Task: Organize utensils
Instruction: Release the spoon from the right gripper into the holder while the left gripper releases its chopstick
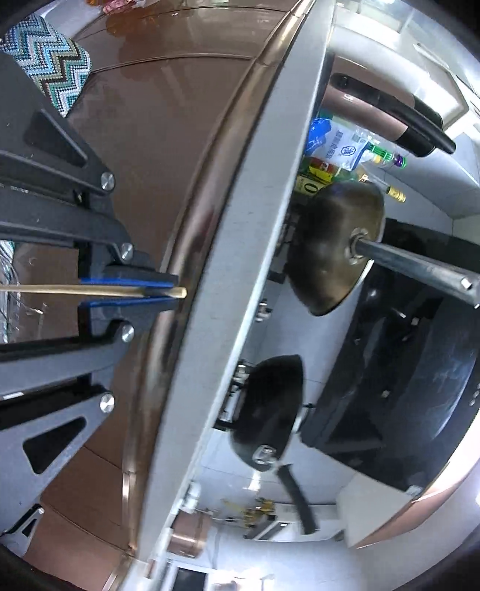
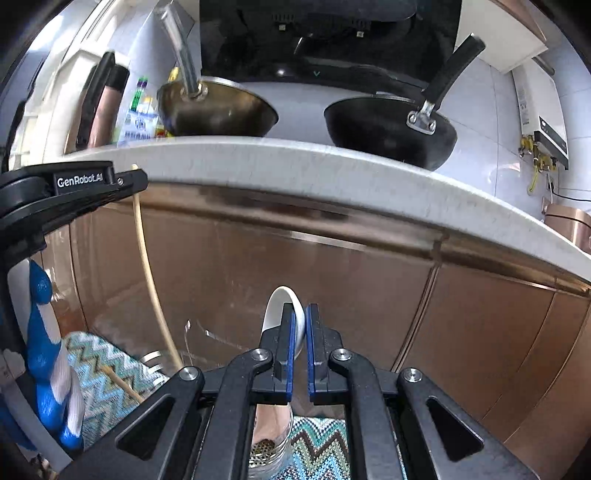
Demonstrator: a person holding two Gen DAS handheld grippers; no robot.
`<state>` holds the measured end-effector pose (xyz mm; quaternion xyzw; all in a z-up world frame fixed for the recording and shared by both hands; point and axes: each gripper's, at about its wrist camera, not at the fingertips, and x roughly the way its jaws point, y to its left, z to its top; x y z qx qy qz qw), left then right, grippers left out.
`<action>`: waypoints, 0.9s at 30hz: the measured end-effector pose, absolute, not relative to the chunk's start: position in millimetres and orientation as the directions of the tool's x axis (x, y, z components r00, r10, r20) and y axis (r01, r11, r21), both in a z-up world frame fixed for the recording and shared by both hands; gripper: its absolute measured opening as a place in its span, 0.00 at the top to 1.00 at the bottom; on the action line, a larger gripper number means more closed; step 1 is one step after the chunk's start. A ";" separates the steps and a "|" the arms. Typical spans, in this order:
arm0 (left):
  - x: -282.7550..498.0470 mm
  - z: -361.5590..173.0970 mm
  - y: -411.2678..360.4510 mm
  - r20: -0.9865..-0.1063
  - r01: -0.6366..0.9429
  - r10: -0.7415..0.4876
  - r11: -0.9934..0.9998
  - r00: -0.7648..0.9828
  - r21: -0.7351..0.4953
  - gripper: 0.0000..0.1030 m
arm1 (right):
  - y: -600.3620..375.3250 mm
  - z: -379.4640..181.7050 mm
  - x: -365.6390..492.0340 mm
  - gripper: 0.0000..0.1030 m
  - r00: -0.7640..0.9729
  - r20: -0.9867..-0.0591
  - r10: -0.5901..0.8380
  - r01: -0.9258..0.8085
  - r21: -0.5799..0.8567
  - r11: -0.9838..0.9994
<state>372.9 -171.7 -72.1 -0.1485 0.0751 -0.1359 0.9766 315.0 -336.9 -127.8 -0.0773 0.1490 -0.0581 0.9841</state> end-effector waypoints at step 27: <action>222.2 53.1 -82.2 -0.059 0.224 -0.232 0.967 0.971 -0.122 0.54 | -321.1 -8.8 176.4 0.68 0.990 -0.122 -0.069 0.056 -0.112 0.992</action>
